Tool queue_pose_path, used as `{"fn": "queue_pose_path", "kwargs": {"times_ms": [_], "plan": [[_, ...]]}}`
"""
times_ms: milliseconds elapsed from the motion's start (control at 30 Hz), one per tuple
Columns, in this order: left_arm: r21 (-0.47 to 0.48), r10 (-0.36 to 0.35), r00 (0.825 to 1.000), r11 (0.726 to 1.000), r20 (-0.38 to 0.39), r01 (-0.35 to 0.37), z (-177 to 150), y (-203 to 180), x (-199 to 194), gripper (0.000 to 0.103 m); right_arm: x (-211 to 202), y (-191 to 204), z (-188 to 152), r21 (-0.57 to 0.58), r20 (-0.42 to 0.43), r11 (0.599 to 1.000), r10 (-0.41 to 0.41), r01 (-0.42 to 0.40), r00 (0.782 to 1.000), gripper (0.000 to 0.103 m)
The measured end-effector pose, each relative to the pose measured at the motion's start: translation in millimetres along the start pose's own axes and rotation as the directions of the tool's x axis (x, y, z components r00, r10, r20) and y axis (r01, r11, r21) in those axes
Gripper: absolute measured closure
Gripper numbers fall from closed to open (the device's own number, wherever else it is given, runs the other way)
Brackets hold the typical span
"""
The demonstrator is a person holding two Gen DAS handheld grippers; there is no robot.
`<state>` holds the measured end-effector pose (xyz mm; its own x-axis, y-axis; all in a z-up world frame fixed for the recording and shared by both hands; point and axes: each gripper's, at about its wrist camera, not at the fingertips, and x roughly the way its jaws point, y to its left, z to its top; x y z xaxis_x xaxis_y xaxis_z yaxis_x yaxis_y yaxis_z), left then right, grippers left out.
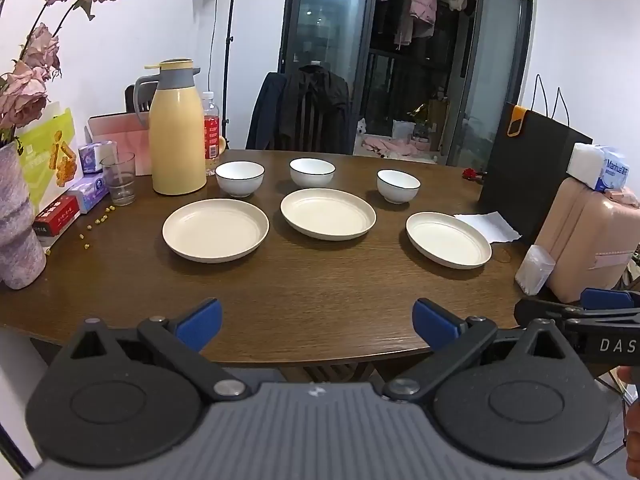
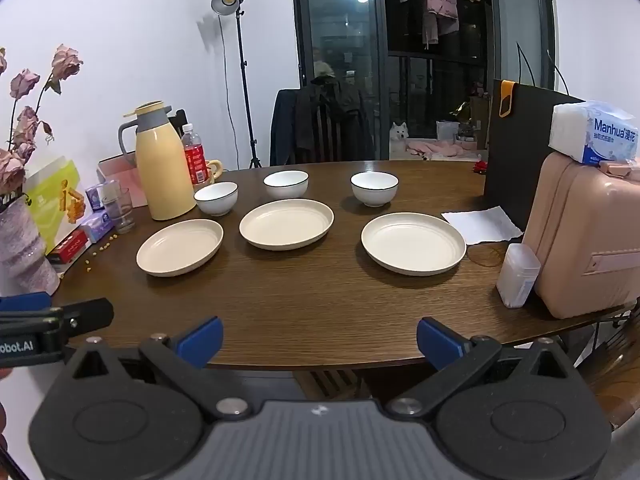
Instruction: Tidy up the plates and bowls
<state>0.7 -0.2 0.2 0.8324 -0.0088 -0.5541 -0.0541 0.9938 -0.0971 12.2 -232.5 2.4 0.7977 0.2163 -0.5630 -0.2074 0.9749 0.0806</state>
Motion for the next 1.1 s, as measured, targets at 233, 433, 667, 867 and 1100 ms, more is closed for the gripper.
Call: {"fn": "queue_pose_path", "kwargs": {"times_ms": [233,433,667,867,1100], "plan": [[-0.006,-0.001,1.000,1.000,0.006,0.001,0.3,-0.2,-0.1,0.000,0.2,1.7,-0.2,-0.005,0.001,1.000,-0.004,0.004,1.000,0.000],[-0.007,-0.002,1.000,1.000,0.011,0.002,-0.6,0.7,-1.1,0.000,0.0,1.9,-0.2,-0.005,0.002,1.000,-0.003,0.003,1.000,0.000],[-0.009,-0.004,1.000,1.000,0.013,0.004,-3.4,1.5,-2.6,0.000,0.0,2.3,-0.2,-0.005,0.002,1.000,-0.003,0.003,1.000,0.000],[-0.010,-0.004,1.000,1.000,0.014,0.004,-2.2,3.4,-3.9,0.000,-0.5,2.5,-0.2,-0.005,0.002,1.000,-0.003,0.003,1.000,0.000],[-0.011,-0.004,1.000,1.000,0.016,0.004,-2.4,3.5,-4.1,0.000,-1.2,2.9,-0.2,-0.005,0.003,1.000,-0.003,0.003,1.000,0.000]]}}
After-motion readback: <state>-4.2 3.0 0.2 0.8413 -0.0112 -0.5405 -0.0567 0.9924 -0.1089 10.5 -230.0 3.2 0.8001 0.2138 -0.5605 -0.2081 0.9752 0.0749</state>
